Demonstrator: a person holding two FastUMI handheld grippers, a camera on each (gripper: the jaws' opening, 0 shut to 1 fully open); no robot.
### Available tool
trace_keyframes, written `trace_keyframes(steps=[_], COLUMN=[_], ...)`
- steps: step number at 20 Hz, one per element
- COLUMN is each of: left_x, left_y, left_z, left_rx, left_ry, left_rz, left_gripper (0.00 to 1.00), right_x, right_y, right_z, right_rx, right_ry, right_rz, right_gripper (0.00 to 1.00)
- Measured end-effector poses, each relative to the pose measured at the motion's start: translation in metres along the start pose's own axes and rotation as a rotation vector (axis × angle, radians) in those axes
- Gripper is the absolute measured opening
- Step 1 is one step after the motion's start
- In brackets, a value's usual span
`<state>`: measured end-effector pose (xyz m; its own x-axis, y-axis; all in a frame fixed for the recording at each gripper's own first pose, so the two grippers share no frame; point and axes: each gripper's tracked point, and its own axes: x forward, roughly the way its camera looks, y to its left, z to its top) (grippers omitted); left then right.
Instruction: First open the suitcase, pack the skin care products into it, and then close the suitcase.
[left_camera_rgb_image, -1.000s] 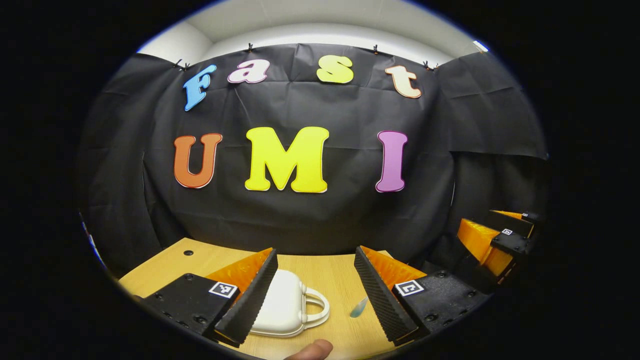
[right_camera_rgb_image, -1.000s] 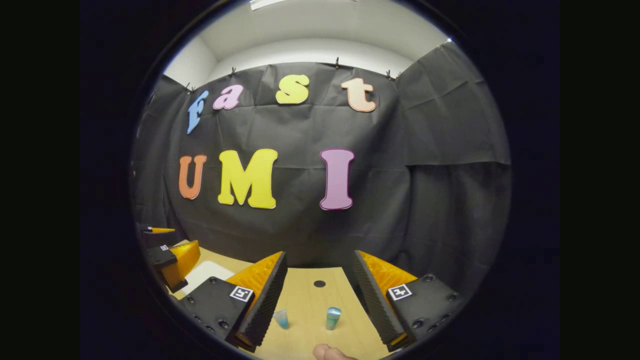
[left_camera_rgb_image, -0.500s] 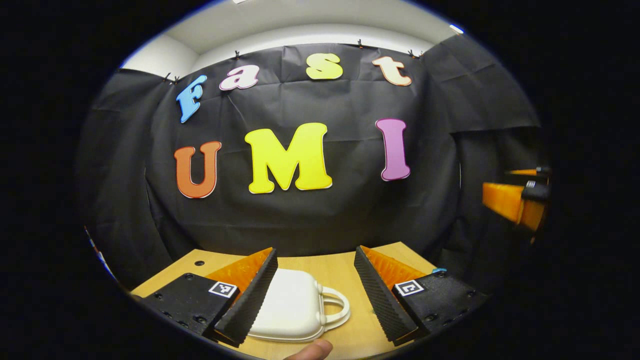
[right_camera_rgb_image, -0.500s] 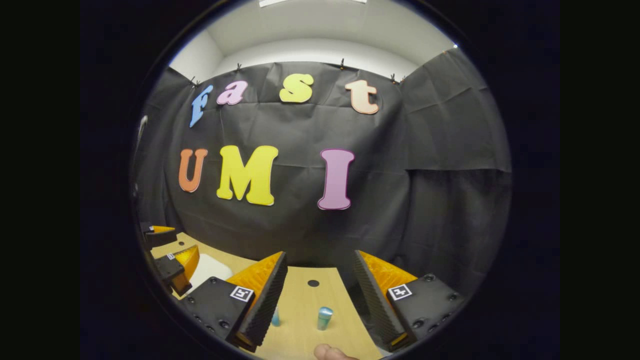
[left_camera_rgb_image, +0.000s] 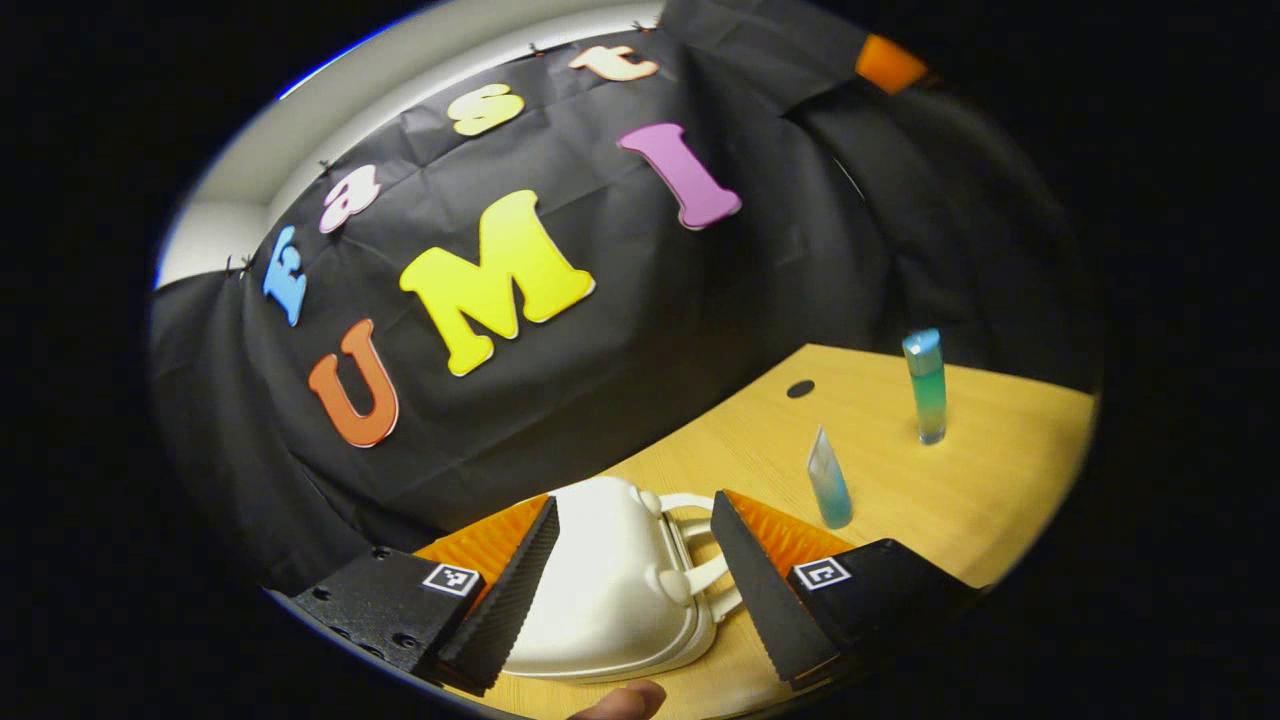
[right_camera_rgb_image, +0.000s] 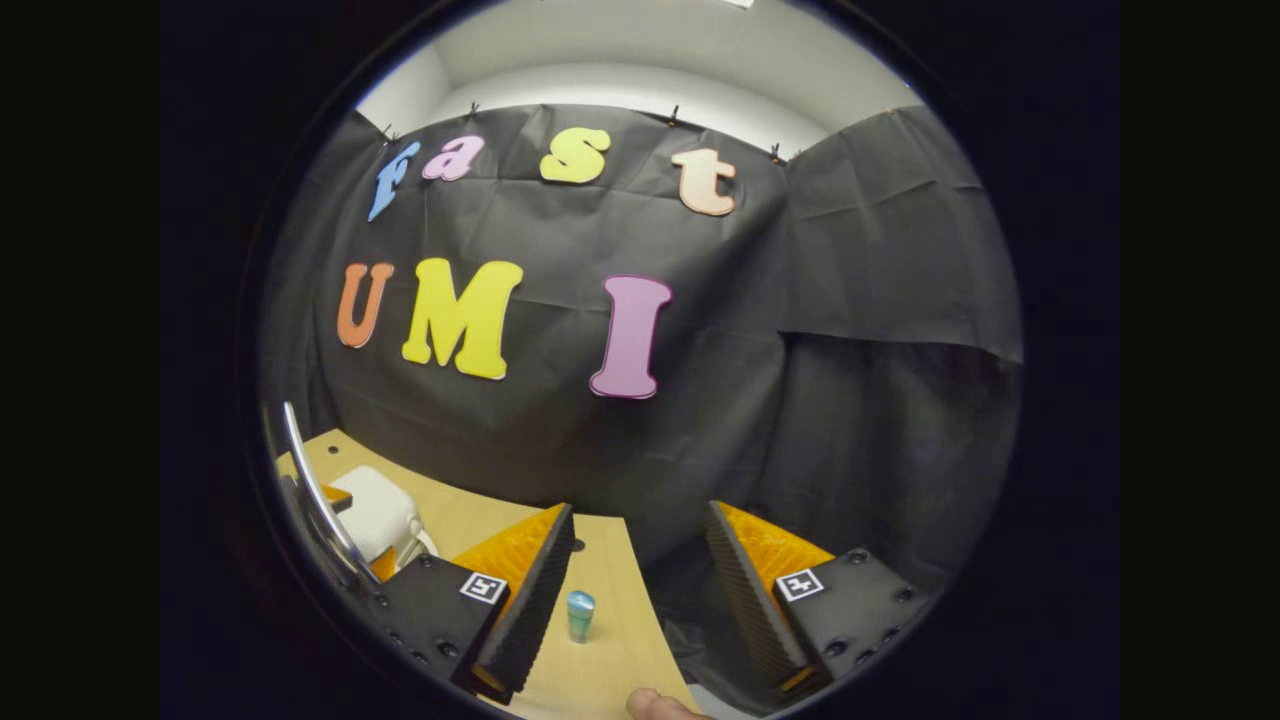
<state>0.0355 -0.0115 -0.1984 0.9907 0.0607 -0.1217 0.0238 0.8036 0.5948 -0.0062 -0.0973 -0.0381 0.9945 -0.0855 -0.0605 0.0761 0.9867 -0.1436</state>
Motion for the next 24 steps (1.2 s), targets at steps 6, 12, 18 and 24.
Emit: trace_keyframes(steps=[6, 12, 18, 24], left_x=[0.033, 0.060, 0.067, 0.063], left_y=[-0.035, -0.055, -0.052, -0.042], left_z=[-0.039, -0.081, -0.076, -0.062], left_rx=[0.432, 0.684, 0.720, 0.665], left_ry=[0.084, 0.228, 0.255, 0.287], left_rz=[0.042, 0.042, -0.007, -0.075], left_gripper=[0.96, 0.88, 0.39, 0.07], right_x=[0.003, 0.009, 0.014, 0.016], right_y=[-0.017, -0.011, -0.005, 0.005], right_z=[-0.032, -0.041, -0.048, -0.041], right_rx=[0.048, 0.042, 0.043, 0.018], right_ry=[0.067, 0.075, 0.093, 0.080], right_rz=[0.019, 0.087, 0.109, 0.098], right_gripper=[0.79, 0.79, 0.79, 0.79])
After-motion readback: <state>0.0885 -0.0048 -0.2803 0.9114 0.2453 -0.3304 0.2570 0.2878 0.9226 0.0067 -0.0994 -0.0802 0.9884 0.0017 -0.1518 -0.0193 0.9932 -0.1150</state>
